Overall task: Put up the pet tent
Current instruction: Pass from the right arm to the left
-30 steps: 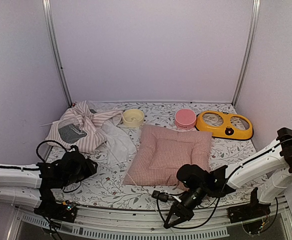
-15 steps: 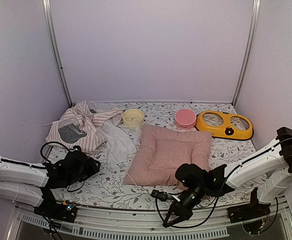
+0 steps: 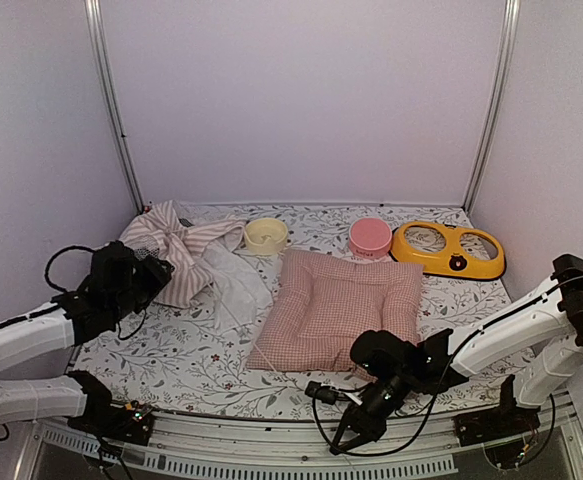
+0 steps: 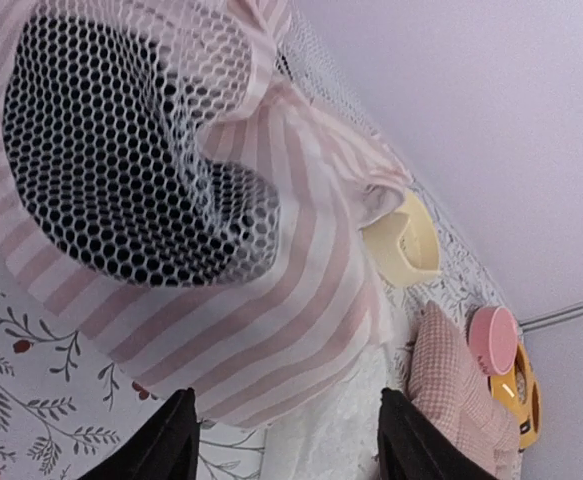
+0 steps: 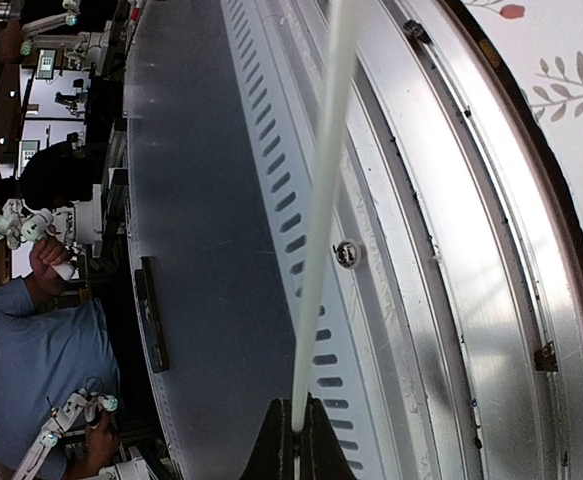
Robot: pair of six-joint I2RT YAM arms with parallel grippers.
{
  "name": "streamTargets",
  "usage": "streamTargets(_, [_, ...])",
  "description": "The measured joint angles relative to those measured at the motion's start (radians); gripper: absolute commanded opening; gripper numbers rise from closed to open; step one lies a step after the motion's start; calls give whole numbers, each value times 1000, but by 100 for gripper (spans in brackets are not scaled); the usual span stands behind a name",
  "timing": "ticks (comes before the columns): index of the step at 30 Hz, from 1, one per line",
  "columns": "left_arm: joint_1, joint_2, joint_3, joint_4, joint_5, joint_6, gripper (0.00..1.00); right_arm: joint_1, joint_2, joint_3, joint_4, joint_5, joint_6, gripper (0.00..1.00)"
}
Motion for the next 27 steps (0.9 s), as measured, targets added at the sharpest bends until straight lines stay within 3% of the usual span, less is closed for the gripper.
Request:
streamTargets(6, [209,86,264,-67,14,107,69,0,-2,0,-17,10,-11,0])
streamTargets(15, [438,475,689,-137,27,293,74,0,-8,2,-56,35,-36,0])
streamTargets(19, [509,709,936,-161,32,369,78,0,-22,2,-76,45,-43,0])
streamTargets(27, [542,1099,1217,-258,108,444,84,0,-48,3,-113,64,-56,0])
